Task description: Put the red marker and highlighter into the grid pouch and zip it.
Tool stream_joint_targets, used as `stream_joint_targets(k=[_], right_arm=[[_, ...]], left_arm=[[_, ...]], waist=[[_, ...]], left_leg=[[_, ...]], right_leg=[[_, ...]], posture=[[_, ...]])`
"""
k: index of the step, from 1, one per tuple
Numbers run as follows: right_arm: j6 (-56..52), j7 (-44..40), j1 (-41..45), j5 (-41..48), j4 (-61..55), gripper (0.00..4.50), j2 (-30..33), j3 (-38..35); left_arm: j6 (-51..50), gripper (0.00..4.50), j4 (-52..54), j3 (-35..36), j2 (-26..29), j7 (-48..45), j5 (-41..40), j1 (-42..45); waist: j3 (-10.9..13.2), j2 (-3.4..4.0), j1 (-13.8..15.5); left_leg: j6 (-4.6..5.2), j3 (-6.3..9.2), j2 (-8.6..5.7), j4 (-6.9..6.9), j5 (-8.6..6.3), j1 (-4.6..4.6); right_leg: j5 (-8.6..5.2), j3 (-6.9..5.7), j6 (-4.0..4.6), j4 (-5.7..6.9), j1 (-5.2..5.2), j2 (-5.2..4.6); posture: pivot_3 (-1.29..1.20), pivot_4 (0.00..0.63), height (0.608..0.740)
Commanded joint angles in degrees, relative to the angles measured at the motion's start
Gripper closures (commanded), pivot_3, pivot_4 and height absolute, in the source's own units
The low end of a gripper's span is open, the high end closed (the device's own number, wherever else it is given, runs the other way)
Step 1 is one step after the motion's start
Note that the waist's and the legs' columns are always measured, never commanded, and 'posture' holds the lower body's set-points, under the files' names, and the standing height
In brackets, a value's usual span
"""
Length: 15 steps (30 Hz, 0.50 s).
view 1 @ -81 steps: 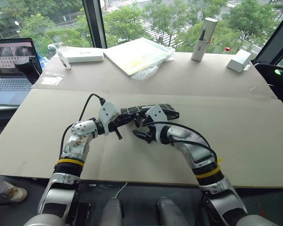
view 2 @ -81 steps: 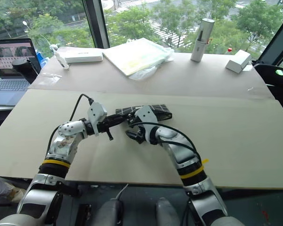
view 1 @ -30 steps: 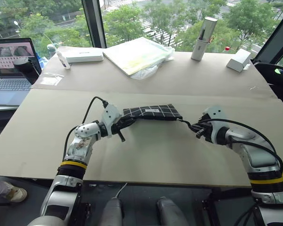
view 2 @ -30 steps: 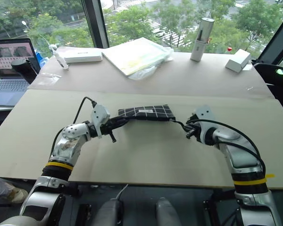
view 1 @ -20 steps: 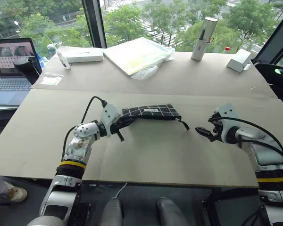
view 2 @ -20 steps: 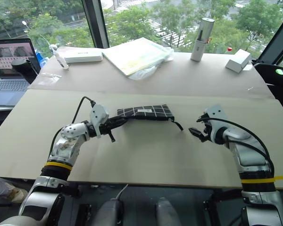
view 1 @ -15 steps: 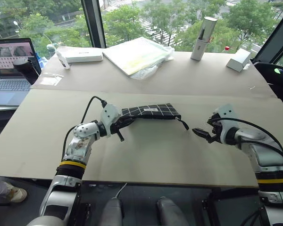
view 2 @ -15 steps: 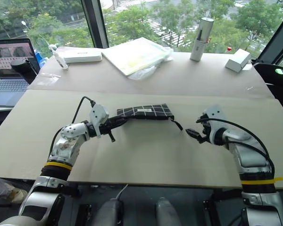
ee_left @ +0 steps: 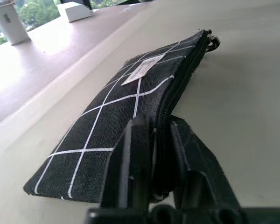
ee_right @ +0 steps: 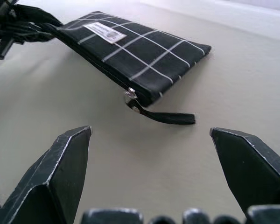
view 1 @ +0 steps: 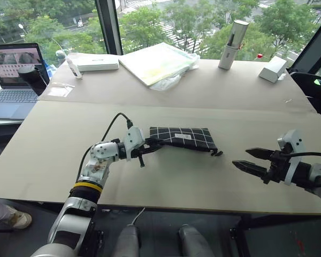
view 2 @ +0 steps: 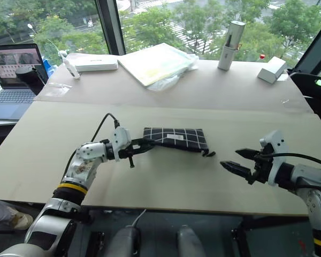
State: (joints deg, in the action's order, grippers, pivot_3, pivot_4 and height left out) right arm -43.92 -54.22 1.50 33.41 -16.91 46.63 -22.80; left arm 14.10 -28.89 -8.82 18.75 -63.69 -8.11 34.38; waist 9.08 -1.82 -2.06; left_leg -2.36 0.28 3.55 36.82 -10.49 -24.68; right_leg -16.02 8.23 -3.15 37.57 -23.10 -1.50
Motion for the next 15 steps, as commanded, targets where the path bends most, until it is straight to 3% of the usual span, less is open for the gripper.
stream_joint_targets(k=[1, 5, 8, 12, 15], right_arm=[[1.46, 1.68, -0.84, 0.26, -1.56, 0.0, -0.32, -0.9], [2.76, 2.71, -1.37, -0.78, -0.87, 0.0, -0.49, -0.47], [3.5, 2.95, -1.38, -1.03, -0.15, 0.0, -0.4, -0.35], [5.21, 2.4, 0.79, -1.2, 4.38, 0.0, 0.28, -0.82], [6.17, 2.26, 2.23, -1.47, 7.41, 0.0, 0.47, -0.71]], left_arm=[[0.46, 1.92, 0.37, -0.51, -0.77, -1.27, -0.88, 0.84], [-9.3, 0.57, 6.68, 0.67, -0.28, -3.31, -6.28, -1.49], [-18.42, 0.57, 12.46, 2.21, 0.45, -3.1, -10.91, -3.36], [-37.92, 0.57, 24.38, 11.14, 3.55, 9.8, -17.74, -7.49], [-43.94, 0.57, 29.41, 15.58, 6.15, 12.01, -22.0, -10.74]], waist=[[0.0, 0.0, -0.06], [0.0, 0.0, -0.22], [0.0, 0.0, -0.37], [0.01, -0.01, -0.52], [0.0, 0.01, -0.78]], left_leg=[[0.0, 0.0, 0.0, 0.0, 0.0, 0.0], [0.0, 0.0, 0.0, 0.0, 0.0, -0.01], [0.0, 0.0, 0.02, -0.01, 0.0, -0.01], [0.01, 0.01, 0.03, 0.0, 0.0, 0.0], [0.02, 0.02, 0.08, -0.02, -0.01, 0.05]], right_leg=[[0.0, 0.0, 0.0, 0.01, 0.0, 0.0], [-0.01, 0.0, -0.01, 0.02, -0.02, 0.0], [-0.02, 0.0, -0.04, 0.04, -0.03, 0.01], [-0.06, 0.0, -0.09, 0.06, -0.02, 0.0], [-0.06, 0.0, -0.1, 0.08, -0.03, 0.04]], posture=[[0.0, 0.15, 0.738], [0.0, 0.15, 0.738], [0.0, 0.15, 0.738], [0.0, 0.15, 0.738], [0.0, 0.15, 0.738]])
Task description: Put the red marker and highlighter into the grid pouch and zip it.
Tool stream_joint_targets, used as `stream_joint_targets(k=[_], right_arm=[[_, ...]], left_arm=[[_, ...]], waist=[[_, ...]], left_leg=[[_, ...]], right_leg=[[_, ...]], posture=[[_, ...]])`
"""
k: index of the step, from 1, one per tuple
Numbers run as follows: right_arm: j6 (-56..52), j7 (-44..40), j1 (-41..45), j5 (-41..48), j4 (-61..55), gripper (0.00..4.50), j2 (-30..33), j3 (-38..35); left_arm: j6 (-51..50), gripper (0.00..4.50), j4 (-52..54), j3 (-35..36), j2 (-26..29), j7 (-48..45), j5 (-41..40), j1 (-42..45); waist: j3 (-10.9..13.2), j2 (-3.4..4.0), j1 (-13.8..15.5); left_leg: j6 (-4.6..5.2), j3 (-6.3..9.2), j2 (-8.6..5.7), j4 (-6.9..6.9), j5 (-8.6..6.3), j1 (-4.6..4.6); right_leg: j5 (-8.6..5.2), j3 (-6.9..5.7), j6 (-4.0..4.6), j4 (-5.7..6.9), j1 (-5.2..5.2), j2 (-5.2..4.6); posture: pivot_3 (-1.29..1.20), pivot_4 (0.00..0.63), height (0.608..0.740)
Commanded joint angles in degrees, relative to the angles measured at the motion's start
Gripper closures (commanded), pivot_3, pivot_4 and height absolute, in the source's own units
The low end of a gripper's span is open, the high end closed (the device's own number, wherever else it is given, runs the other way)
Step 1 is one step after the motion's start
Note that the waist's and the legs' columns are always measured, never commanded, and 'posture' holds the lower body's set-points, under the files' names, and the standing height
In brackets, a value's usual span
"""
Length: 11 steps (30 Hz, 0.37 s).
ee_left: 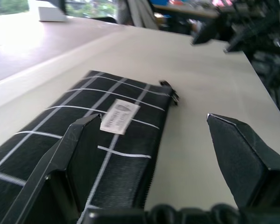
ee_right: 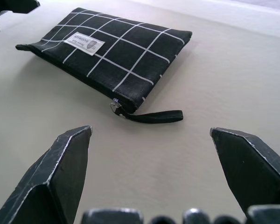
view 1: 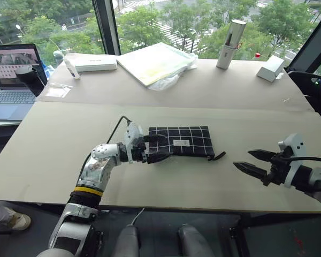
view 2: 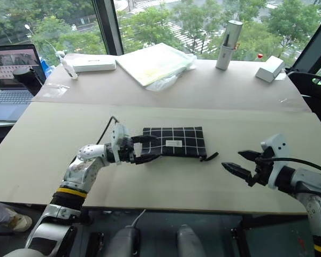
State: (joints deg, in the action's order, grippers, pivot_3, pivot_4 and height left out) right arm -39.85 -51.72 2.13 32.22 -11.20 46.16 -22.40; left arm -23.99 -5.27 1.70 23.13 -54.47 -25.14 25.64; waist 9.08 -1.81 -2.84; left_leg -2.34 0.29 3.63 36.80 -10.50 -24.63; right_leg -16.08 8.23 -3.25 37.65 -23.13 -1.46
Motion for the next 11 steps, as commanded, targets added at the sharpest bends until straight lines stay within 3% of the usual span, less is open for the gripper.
stream_joint_targets(k=[1, 11], right_arm=[[2.59, -0.51, 1.82, -0.48, 2.68, 0.0, 1.08, -0.88], [6.26, -1.54, 4.45, -3.0, 10.78, 0.0, 1.31, 1.46]], left_arm=[[-7.84, 0.57, 6.96, 6.43, 2.73, 3.33, -6.36, -2.96], [-13.5, 0.57, 12.09, 14.8, 5.82, 9.01, -11.54, -10.25]], waist=[[0.0, 0.01, 0.12], [0.01, 0.0, 0.66]], left_leg=[[0.0, 0.0, 0.0, -0.01, 0.0, 0.01], [0.0, -0.01, -0.05, 0.04, 0.0, 0.01]], right_leg=[[0.0, 0.0, 0.0, -0.01, 0.0, 0.0], [0.02, -0.02, 0.03, -0.03, 0.04, -0.05]], posture=[[0.0, 0.15, 0.738], [0.0, 0.15, 0.738]])
